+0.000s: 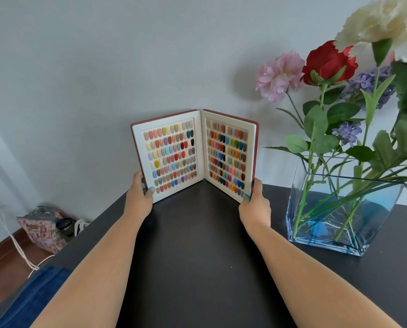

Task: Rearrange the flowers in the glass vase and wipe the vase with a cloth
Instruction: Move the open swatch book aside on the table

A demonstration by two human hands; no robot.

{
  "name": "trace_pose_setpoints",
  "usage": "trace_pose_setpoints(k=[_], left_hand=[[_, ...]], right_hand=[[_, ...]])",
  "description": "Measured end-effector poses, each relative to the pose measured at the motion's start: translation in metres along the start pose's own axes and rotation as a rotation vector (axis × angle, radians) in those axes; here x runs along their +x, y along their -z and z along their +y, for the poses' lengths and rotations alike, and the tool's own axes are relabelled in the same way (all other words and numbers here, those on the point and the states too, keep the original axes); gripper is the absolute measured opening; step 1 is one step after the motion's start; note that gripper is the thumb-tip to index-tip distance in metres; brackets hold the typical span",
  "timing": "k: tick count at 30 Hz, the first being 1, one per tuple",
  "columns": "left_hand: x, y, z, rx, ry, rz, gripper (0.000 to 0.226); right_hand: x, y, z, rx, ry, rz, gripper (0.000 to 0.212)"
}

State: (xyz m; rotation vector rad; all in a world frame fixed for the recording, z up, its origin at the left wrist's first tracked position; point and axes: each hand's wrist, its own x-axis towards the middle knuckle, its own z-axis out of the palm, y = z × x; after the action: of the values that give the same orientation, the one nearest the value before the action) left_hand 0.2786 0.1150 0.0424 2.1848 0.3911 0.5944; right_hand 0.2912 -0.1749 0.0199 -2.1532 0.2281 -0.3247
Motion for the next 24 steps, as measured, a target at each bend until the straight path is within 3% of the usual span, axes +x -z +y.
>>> trace_pose_setpoints(k=[24], left_hand=[[0.026, -0.012, 0.006, 0.057, 0.019, 0.047, 0.054]], right_hand=[[0.026, -0.015, 0.000, -0.038, 0.016, 0.052, 0.061]])
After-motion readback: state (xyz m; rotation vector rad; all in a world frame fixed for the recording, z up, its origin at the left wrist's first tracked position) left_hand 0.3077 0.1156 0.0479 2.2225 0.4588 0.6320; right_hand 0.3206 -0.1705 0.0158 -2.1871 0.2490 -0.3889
